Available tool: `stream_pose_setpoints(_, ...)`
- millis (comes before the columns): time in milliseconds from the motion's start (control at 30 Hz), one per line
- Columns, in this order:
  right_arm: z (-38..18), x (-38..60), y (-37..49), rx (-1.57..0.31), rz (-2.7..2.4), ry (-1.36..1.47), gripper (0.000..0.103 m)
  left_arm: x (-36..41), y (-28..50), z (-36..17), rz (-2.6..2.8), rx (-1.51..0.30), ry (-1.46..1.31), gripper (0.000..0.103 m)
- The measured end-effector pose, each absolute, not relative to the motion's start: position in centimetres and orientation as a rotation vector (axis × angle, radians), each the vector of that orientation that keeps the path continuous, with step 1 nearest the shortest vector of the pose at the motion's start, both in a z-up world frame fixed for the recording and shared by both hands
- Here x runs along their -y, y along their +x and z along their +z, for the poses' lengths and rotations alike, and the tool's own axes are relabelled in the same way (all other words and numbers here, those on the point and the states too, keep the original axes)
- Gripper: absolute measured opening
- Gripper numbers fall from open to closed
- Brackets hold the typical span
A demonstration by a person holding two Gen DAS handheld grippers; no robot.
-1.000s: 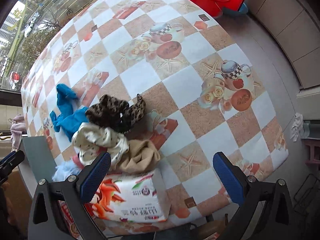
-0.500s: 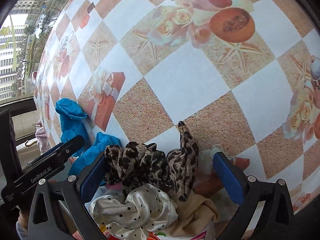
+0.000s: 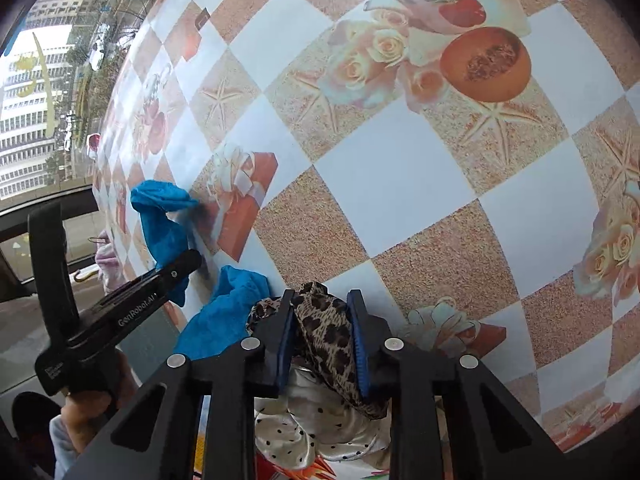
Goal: Organize soft objects
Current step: 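Grasp the blue cloth with the left tool while the right tool grasps the leopard scrunchie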
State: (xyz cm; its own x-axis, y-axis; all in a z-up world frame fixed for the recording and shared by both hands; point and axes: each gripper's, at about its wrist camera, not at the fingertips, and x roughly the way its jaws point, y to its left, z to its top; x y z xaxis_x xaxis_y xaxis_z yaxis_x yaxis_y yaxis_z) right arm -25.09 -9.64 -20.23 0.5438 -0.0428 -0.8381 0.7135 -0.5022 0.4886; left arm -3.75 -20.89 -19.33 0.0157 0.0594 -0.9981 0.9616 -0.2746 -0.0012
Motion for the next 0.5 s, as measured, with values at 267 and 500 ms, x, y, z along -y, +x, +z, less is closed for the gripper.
stream_pose_setpoints(267, -15.5, 10.0, -27.1, -0.439, -1.111, 1.768, 0.022, 20.1, -2.7, -13.4, -1.489, -1.059, 1.326, 0.023)
stream_pose_setpoints(500, -14.4, 11.3, -25.9, -0.538, -1.131, 1.682, 0.027, 19.4, -1.5, -9.2, -1.559, -1.027, 1.271, 0.023)
